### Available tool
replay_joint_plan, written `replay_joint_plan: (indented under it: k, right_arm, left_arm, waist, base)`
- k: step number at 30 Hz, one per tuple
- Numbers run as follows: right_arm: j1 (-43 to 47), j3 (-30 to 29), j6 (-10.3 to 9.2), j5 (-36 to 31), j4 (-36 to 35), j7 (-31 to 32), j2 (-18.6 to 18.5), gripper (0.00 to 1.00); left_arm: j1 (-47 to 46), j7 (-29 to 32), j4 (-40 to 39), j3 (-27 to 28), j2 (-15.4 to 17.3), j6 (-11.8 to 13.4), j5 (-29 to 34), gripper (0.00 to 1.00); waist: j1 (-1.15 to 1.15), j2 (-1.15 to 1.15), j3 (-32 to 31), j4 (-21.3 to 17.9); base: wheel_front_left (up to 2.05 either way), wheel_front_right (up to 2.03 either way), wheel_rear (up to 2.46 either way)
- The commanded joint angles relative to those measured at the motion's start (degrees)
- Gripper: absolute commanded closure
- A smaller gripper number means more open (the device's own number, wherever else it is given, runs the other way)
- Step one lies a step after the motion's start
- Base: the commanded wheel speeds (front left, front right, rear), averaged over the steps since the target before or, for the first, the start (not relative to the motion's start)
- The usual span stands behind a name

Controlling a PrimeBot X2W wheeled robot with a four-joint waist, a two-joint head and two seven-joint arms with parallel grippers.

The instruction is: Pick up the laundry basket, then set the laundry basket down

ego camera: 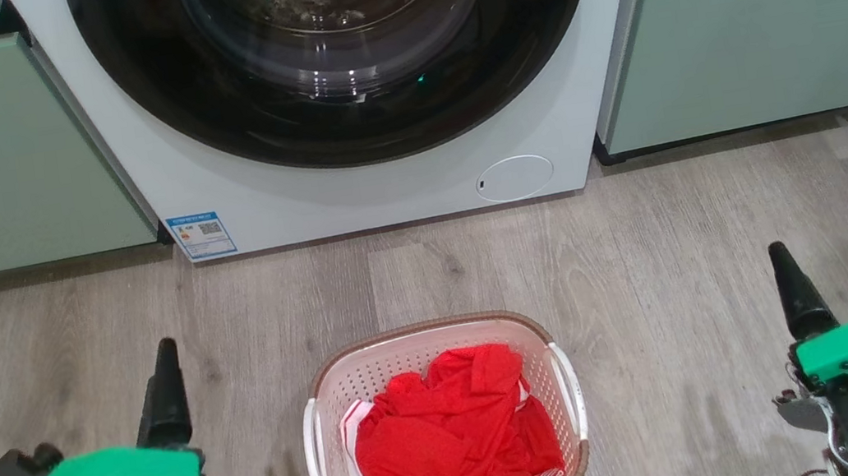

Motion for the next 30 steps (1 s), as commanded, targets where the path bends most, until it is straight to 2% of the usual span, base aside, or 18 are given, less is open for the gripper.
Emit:
replay_joint_plan:
  k: [1,7,13,21,30]
  right_arm:
    - [-3.04,0.75,0.16,-2.81,-2.85,-0.95,-0.82,0.00]
    - [-3.51,1.77,0.17,-7.87,-4.39,-1.79,-0.87,0.00]
    - [-3.86,3.85,0.19,-14.66,-5.38,-2.80,-0.93,0.00]
    - [-4.46,6.87,0.22,-24.34,-5.44,-4.14,-1.00,0.00]
    - [-5.27,10.23,0.25,-31.62,-3.35,-5.64,-1.09,0.00]
  left_arm:
    - [-3.55,-0.80,-3.19,-0.13,0.67,0.63,3.10,0.00]
    - [-4.01,-1.64,-5.11,-1.96,0.86,1.79,9.44,0.00]
    - [-4.50,-2.65,-6.47,-5.65,2.80,4.43,15.94,0.00]
    - [-5.64,-3.99,-5.63,-12.28,6.44,9.22,23.15,0.00]
    - [-7.84,-5.50,-3.28,-19.35,9.76,14.06,29.67,0.00]
  waist:
    - [0.00,0.00,0.01,0.06]
    - [0.00,0.00,0.09,0.15]
    - [0.00,0.00,0.15,0.11]
    - [0.00,0.00,0.13,0.04]
    - [0.00,0.00,0.16,0.13]
  base:
    - [0.00,0.00,0.00]
    - [0.00,0.00,0.00]
    - [0.00,0.00,0.00]
    - [0.00,0.00,0.00]
    - [0.00,0.00,0.00]
